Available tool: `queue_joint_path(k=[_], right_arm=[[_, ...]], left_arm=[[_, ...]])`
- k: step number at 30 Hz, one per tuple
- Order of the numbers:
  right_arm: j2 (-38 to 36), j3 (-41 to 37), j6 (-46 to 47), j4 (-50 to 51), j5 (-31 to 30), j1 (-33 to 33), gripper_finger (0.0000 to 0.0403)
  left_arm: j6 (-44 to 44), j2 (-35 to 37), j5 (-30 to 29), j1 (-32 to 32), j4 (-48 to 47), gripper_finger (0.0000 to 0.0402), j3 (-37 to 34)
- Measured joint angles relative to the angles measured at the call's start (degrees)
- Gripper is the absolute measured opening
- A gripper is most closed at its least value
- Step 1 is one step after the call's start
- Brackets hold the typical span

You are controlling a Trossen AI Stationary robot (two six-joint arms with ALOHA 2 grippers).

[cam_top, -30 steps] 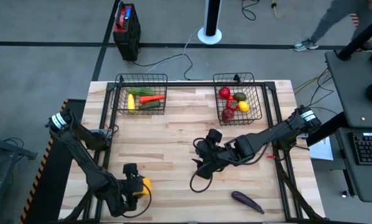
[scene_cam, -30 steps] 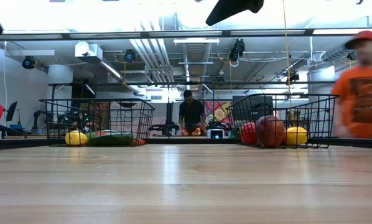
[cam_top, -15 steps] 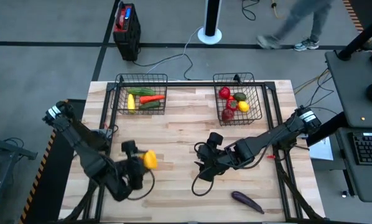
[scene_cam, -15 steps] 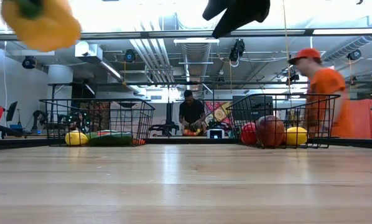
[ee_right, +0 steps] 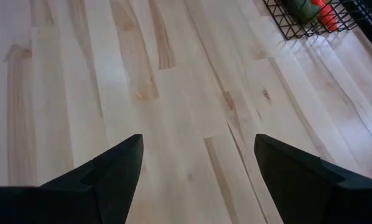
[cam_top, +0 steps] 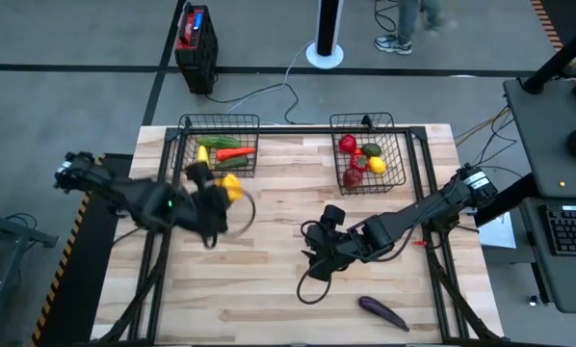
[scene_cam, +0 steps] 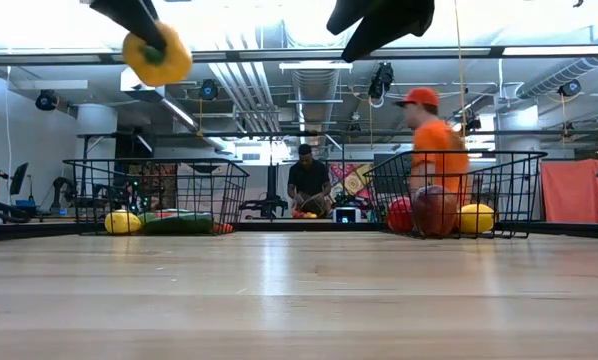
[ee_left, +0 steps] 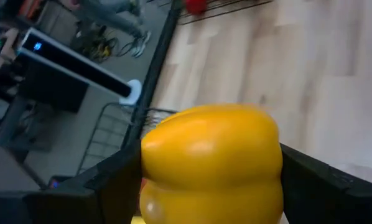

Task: Sort produce into baskets
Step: Put the yellow bell pepper into the left black wire basket

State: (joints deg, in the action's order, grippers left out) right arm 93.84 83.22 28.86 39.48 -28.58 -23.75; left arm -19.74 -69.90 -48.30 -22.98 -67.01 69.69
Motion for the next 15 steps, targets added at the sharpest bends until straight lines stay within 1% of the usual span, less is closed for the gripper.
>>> queue_joint_path(k=[1,5,9,15], right_arm=[[0.0,0.0,0.0,0.0,0.0,0.0,0.03],[0.0,0.0,0.0,0.0,0.0,0.0,0.0303],[0.0,0.0,0.0,0.0,0.0,0.0,0.0304],[0.0,0.0,0.1,0.0,0.0,0.0,0.0304]], left_arm=[[2.0,0.9,0.8,2.2,0.4,0.0289,0.0],[11.1,4.2,7.6,13.2,3.8,0.0289,0.0],[20.2,5.4,14.1,25.3,7.2,0.0289,0.0],[33.2,4.0,30.5,44.2,13.5,0.0289,-0.1]])
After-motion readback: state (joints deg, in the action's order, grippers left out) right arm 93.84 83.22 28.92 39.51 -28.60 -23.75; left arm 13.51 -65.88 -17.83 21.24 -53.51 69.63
